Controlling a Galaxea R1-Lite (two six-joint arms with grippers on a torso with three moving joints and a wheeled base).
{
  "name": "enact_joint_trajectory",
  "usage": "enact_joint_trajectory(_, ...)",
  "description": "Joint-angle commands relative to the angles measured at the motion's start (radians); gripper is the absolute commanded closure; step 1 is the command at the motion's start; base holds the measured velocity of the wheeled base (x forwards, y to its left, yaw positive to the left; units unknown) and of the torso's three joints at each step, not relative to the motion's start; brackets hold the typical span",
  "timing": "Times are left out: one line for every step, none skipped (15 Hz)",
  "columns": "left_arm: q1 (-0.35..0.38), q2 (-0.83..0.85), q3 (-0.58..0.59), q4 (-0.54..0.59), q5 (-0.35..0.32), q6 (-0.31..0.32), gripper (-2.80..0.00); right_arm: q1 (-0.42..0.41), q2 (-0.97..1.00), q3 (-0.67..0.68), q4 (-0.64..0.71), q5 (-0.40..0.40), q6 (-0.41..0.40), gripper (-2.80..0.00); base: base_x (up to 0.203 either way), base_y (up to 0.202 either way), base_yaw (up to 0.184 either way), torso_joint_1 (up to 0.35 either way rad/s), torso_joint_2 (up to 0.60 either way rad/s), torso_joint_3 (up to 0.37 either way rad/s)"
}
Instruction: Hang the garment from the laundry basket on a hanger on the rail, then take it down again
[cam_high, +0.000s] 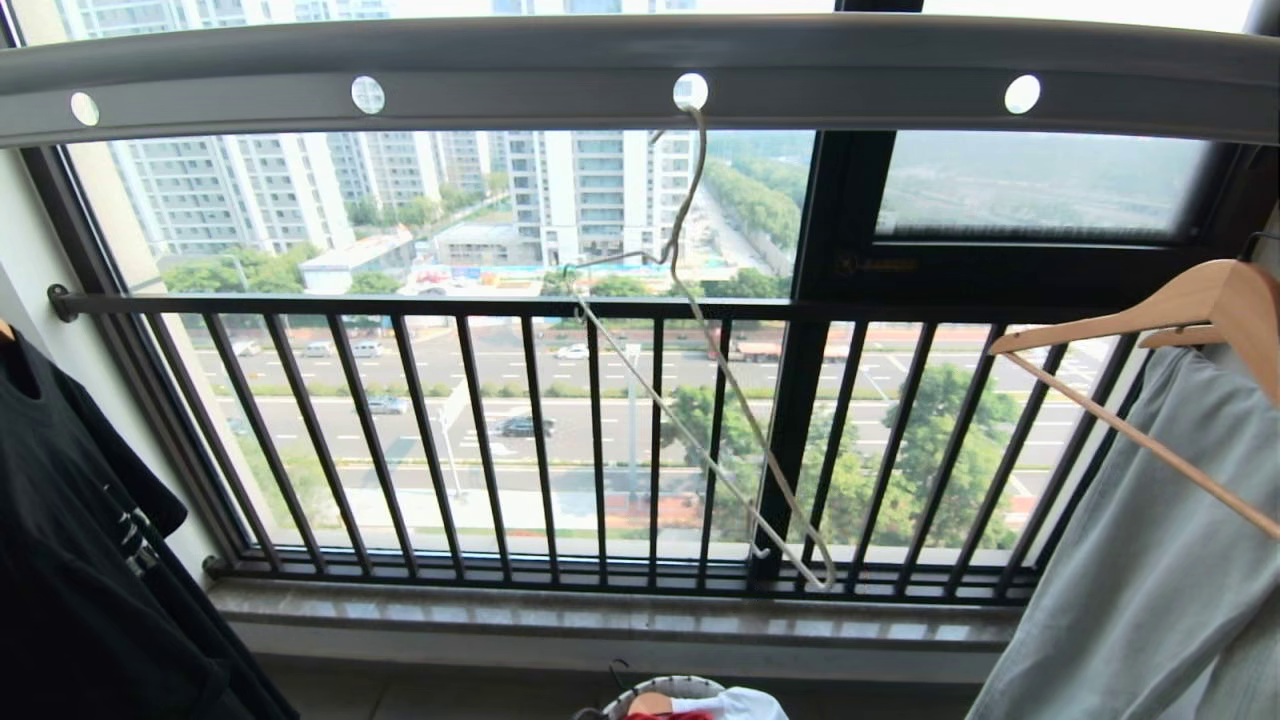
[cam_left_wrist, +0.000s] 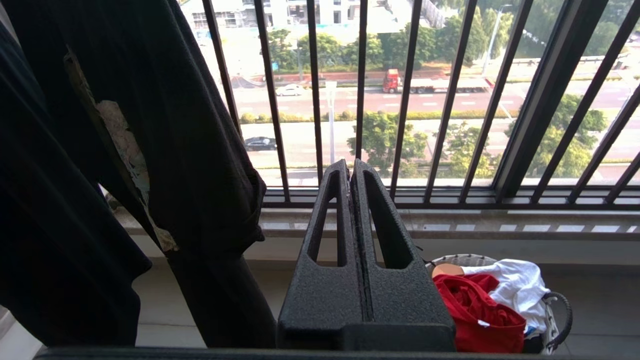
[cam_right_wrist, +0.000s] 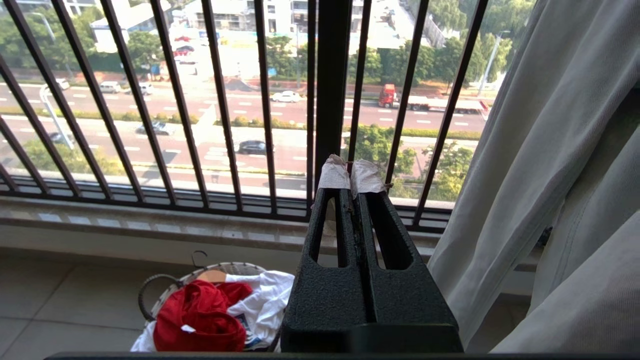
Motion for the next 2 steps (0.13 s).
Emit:
enact_joint_trajectory(0.0,0.001,0.0,0.0,0.001,0.0,0.0,0.0,0.002,0.0,0.0,0.0,0.0,0.0,0.0,0.0,0.0,0.0,0.0,0.0)
enact_joint_trajectory(0.0,0.0,0.0,0.0,-0.001,0.0,0.0,0.0,0.002,0.0,0.0,0.0,0.0,0.0,0.0,0.0,0.0,0.0,0.0,0.0)
